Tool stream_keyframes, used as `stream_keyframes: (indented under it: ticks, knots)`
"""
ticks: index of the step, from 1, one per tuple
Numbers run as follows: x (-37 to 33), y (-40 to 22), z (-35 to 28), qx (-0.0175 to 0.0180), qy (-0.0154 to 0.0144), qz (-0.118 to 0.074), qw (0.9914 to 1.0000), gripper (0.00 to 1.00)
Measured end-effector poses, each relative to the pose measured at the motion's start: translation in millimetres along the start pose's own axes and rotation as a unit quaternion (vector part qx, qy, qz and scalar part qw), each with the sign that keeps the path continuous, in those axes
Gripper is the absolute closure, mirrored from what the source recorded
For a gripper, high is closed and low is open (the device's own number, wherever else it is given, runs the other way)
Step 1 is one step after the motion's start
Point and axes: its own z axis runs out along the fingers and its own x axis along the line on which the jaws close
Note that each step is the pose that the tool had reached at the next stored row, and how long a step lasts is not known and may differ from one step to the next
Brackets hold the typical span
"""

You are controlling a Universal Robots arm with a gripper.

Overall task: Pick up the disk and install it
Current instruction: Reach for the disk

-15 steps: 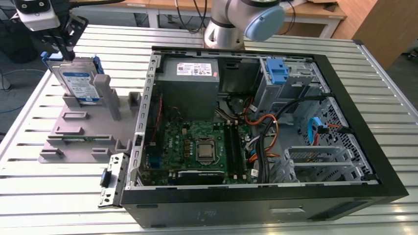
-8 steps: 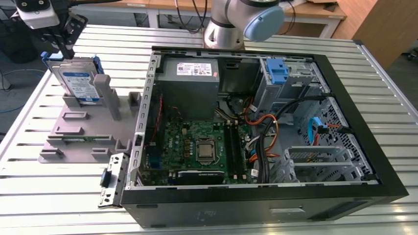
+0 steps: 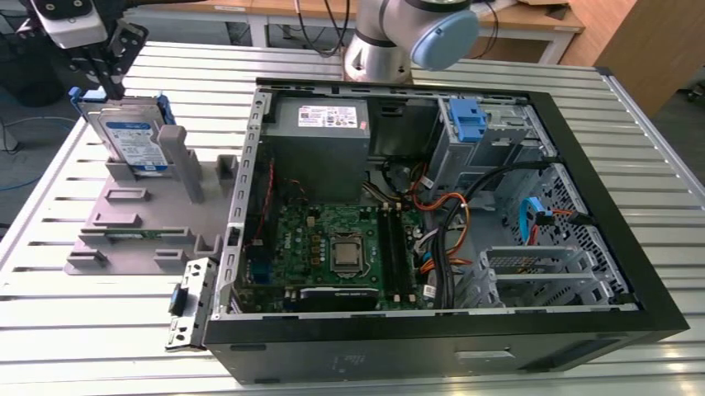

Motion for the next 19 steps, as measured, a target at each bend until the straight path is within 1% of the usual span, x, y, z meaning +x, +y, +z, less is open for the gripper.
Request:
stream_keyframes:
  ticks: [4,8,14,19]
  knots:
    - [2.5,2.2,0.8,0.0,0.0,0.0,1.0,0.89]
    - [3.4,2.6,0.8,0.0,0.0,0.0,1.0,0.89]
    - [3.5,3.5,0.8,0.0,-0.0001,0.0,1.0,0.89]
    - [3.4,3.0,0.9,0.0,0.0,-0.001,1.0,0.89]
